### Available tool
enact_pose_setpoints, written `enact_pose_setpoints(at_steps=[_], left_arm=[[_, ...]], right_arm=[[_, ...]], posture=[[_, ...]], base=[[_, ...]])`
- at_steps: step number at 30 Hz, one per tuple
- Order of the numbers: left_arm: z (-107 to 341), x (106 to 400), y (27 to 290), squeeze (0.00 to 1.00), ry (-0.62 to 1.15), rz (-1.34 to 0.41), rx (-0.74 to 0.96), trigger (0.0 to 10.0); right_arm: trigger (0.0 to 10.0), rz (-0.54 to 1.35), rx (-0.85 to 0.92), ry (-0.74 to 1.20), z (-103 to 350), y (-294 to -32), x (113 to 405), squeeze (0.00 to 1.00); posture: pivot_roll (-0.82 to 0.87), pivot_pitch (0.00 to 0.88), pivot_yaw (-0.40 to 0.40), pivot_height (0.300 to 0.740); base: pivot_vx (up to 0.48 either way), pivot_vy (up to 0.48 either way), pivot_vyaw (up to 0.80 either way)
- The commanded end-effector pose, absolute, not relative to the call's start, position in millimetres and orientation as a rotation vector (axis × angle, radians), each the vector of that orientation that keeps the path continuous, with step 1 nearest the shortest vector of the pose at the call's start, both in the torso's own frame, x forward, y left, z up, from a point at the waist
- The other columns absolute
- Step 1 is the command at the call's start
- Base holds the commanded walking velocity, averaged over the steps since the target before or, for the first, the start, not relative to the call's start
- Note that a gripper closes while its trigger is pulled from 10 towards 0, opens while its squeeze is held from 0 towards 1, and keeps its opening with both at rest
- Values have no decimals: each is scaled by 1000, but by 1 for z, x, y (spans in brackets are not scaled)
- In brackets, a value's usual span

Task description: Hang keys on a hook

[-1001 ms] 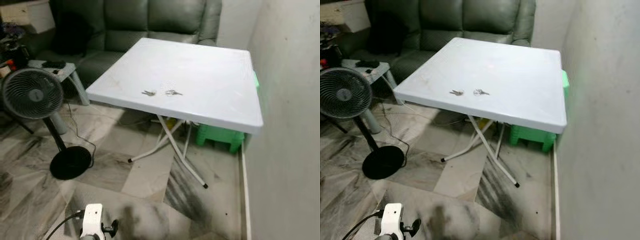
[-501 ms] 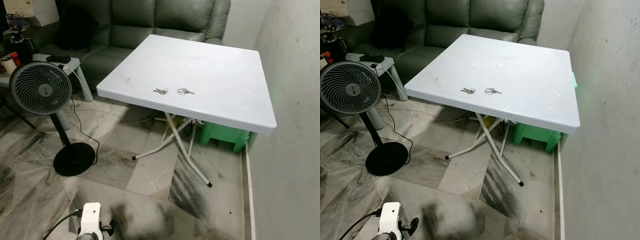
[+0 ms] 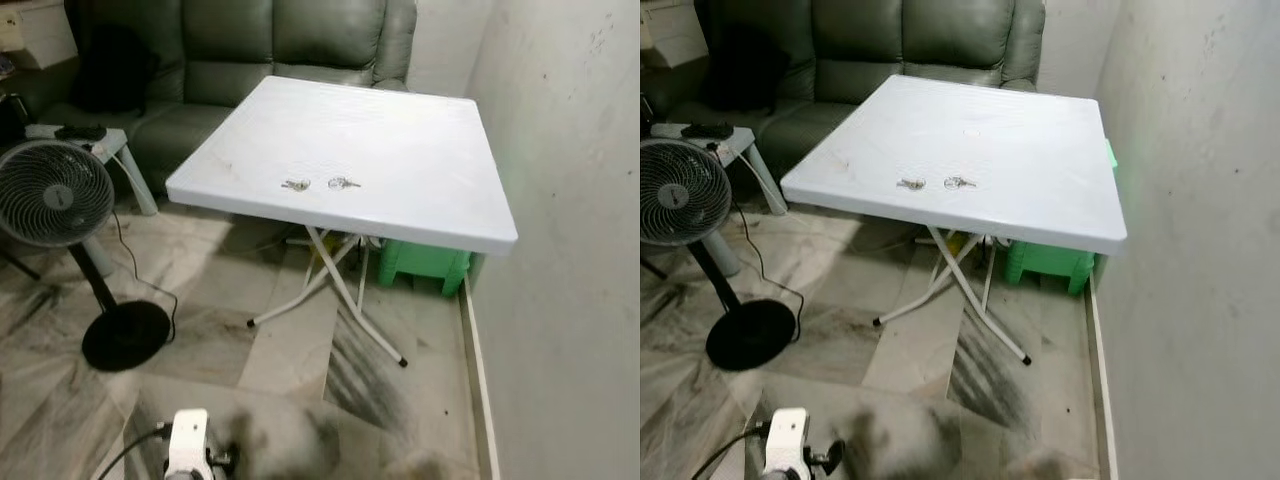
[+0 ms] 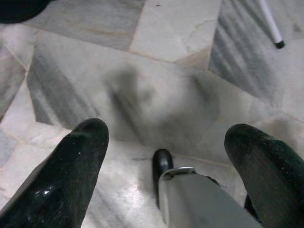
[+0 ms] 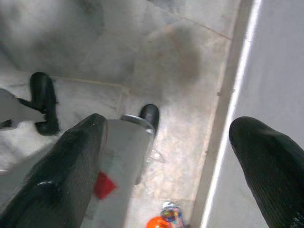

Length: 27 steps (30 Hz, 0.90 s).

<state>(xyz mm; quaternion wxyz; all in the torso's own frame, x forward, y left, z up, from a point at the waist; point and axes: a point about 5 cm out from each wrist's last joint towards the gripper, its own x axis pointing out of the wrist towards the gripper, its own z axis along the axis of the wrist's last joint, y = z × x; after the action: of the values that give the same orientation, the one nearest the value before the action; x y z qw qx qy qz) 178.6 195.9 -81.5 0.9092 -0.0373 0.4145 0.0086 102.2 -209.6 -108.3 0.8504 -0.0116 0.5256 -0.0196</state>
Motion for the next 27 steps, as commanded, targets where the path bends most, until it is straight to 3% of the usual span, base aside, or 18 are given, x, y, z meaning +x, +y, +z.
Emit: enact_pose_setpoints(at_steps=[1,27], left_arm=[[-81,180,197,0,854,22,-80,10000],[-80,182,196,0,849,26,-86,10000]], right_arm=[[10000,-35,-19,1134,-111,-206,95,0],[10000,-37,-3,1124,-111,-203,98,0]], posture=[[17,0,-12,740],[16,0,-12,740]], base=[[0,480,0],[0,480,0]])
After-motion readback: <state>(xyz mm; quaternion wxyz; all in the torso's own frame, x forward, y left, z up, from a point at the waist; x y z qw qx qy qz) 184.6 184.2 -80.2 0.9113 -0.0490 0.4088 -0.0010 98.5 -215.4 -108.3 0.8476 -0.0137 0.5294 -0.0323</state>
